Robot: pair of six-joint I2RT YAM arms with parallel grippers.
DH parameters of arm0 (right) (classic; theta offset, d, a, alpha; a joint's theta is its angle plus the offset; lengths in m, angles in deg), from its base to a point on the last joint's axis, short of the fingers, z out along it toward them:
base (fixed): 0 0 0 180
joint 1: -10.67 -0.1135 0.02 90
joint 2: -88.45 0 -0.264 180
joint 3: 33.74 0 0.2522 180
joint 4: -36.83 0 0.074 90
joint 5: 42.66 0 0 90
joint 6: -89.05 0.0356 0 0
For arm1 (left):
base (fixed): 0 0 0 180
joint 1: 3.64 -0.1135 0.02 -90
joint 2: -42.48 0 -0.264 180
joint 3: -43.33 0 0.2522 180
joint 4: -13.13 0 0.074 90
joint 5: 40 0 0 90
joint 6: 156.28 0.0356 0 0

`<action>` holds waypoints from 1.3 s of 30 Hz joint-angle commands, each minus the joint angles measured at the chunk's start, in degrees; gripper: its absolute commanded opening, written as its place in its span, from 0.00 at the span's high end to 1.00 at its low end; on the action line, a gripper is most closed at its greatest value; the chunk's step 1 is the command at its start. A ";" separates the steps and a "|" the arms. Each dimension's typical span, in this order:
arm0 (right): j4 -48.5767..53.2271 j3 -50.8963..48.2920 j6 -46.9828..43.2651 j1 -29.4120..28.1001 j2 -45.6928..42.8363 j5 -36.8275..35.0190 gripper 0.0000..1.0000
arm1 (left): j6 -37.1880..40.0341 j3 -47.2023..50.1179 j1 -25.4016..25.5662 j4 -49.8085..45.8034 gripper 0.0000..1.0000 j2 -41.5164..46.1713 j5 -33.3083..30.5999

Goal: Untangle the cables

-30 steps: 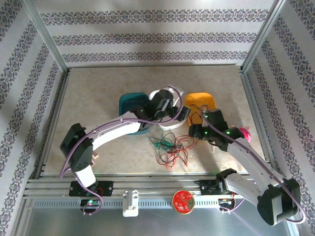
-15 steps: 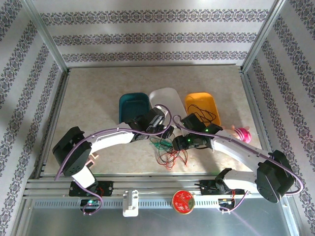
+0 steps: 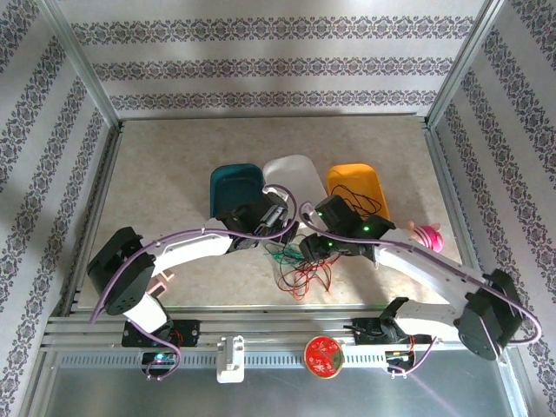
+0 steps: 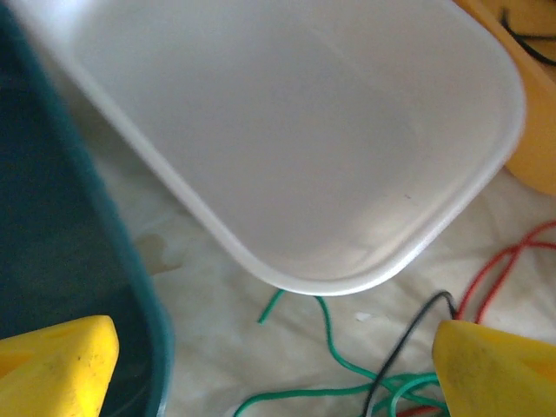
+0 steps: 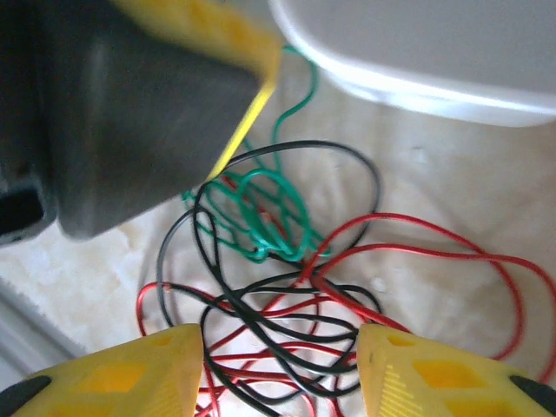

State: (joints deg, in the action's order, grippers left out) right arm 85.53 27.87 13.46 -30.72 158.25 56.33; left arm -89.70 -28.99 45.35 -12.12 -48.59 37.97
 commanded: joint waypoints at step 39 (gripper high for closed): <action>7.37 5.76 -3.46 -1.84 13.05 -0.04 1.00 | -1.18 2.28 -1.03 0.46 0.07 4.32 1.20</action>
State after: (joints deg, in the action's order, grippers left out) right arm 92.17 33.16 9.72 -32.95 174.21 55.98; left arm -94.61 -28.01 44.50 -16.45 -45.83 32.90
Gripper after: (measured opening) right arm 0.063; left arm 0.927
